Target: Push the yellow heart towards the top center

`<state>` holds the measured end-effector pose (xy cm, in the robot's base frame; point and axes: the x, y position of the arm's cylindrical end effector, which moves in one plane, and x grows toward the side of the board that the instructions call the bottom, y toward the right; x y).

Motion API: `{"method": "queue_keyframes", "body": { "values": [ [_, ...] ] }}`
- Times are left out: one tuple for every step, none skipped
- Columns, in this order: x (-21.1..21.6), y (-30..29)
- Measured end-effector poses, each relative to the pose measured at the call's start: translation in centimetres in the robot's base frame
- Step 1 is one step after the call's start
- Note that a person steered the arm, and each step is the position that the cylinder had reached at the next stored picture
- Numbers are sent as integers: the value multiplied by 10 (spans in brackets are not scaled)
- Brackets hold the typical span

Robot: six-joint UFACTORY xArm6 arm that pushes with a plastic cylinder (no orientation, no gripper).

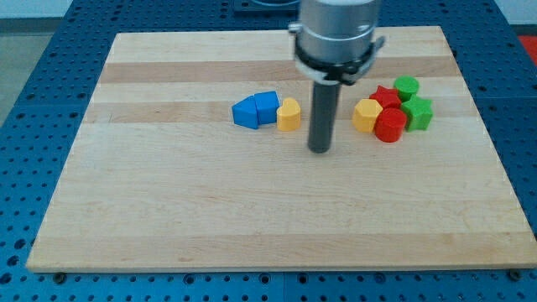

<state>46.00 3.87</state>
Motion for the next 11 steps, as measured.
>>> {"method": "queue_keyframes", "body": {
  "values": [
    [-10, -22],
    [-32, -26],
    [-56, -26],
    [-80, -26],
    [-92, -25],
    [-98, -24],
    [-103, -16],
    [-103, 5],
    [-111, 23],
    [-135, 22],
    [-160, 9]
  ]
}}
